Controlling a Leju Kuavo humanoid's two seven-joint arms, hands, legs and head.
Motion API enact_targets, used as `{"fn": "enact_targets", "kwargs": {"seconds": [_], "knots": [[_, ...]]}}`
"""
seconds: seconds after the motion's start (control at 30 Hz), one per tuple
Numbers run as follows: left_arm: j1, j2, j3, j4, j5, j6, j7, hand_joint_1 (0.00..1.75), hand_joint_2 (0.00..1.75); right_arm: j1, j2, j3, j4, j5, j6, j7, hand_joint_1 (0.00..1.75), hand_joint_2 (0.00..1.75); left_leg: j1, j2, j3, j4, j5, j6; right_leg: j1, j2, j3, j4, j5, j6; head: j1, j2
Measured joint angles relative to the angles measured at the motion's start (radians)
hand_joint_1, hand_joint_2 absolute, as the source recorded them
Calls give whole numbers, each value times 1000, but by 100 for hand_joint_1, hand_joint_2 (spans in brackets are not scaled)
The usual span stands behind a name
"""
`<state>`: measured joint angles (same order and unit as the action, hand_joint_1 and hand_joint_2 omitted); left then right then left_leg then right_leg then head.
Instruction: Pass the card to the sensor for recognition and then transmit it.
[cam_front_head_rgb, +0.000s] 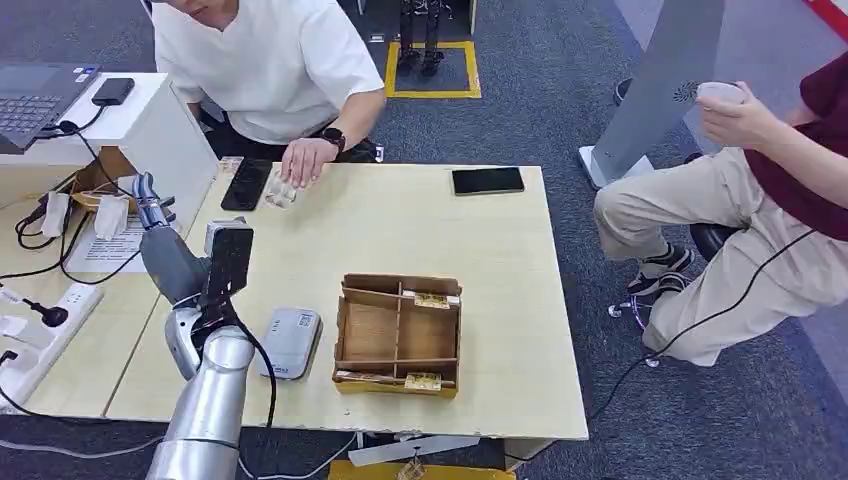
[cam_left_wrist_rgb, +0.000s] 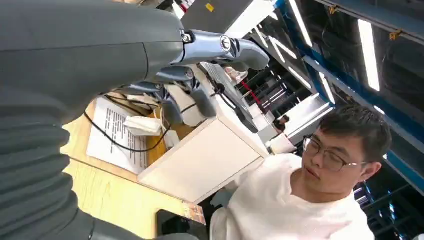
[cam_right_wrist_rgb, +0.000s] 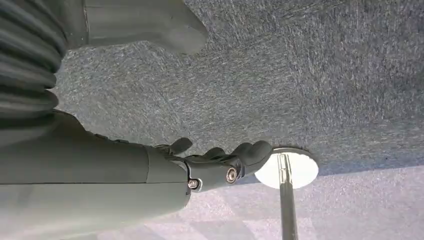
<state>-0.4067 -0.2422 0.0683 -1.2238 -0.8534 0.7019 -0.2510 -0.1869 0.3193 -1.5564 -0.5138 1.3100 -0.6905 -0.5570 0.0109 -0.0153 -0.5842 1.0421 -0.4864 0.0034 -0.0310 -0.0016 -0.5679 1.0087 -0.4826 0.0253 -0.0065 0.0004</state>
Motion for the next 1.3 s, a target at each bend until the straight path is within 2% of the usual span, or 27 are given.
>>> {"fn": "enact_targets", "kwargs": {"seconds": [0.17,0.2,0.3,0.37,0.53,0.87,1.03,1.2,1.3], "knots": [[1,-4,0,0,13,0,-39,0,0,0,0,0,0,-10,0,0,0,175,0,0,0,0,0,0,0,0,0,0,0,0,0,0],[3,-5,0,-2,20,0,-47,0,175,0,0,0,0,-12,0,0,0,175,0,0,0,0,0,0,0,0,0,0,0,0,0,0],[32,-13,0,-41,96,0,-81,0,175,0,0,0,0,-35,0,-3,0,175,0,0,0,0,0,0,0,0,0,0,0,0,0,0],[61,-13,-13,-81,218,-15,-107,0,175,1,0,0,0,-69,0,-17,0,175,0,0,0,0,0,0,0,0,0,0,0,0,0,0],[159,39,-108,-220,328,-34,-141,0,175,6,0,0,0,-120,0,-39,0,175,0,0,-1,0,0,0,0,0,-1,0,-1,0,0,0],[314,146,-269,-471,407,-93,-219,0,175,17,-1,0,5,-189,0,-72,0,175,0,0,-1,0,0,0,0,0,-1,0,-1,0,0,0],[351,172,-312,-523,410,-99,-234,0,175,17,-2,0,8,-191,0,-74,0,175,0,0,-1,0,0,0,0,0,-1,0,-1,0,0,0],[401,202,-364,-573,381,-104,-296,0,175,20,-3,0,11,-211,0,-82,0,175,0,0,-1,0,0,0,0,0,-1,0,-1,0,0,0],[430,214,-404,-590,401,-118,-325,0,175,21,-5,0,13,-222,0,-86,0,175,0,0,-1,0,-1,0,0,0,-1,0,-1,0,0,0]]}}
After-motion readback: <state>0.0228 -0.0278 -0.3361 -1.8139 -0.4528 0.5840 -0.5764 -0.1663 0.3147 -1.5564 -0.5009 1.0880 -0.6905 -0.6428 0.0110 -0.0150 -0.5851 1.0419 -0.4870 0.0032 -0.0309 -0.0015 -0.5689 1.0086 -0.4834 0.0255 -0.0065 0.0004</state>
